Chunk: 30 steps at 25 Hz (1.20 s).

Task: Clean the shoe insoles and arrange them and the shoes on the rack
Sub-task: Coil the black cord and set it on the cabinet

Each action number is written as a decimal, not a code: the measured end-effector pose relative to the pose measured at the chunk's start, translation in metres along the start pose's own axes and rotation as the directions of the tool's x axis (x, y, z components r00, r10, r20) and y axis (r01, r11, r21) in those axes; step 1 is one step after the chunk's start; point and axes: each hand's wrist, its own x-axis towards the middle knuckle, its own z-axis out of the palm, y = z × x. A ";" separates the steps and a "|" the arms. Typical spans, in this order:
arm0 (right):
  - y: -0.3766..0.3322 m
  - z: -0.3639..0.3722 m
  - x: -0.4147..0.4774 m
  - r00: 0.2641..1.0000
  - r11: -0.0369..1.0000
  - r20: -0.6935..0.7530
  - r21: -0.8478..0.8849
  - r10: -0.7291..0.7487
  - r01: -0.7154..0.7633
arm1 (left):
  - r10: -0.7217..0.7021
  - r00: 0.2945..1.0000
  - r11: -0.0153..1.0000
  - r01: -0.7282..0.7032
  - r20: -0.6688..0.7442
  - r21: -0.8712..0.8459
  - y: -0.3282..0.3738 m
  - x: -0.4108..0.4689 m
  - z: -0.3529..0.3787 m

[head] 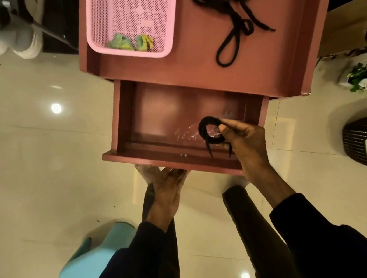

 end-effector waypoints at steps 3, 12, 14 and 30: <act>0.022 -0.003 -0.005 0.999 0.998 0.005 -0.032 0.054 -0.053 | 0.002 0.985 0.997 -0.016 -0.175 -0.081 -0.006 -0.037 -0.017; 0.041 0.019 0.046 0.885 0.943 -0.343 0.224 0.314 -0.248 | 0.398 0.897 0.913 -0.367 -0.192 0.176 0.064 -0.086 0.039; 0.045 0.028 0.063 0.836 0.940 -0.440 0.243 0.328 -0.241 | 0.385 0.917 0.914 -0.362 -0.104 0.186 0.078 -0.070 0.052; -0.054 0.025 0.005 0.838 0.960 -0.469 -0.158 -0.281 0.233 | 0.314 0.948 0.886 -0.313 0.053 0.341 0.138 -0.075 0.126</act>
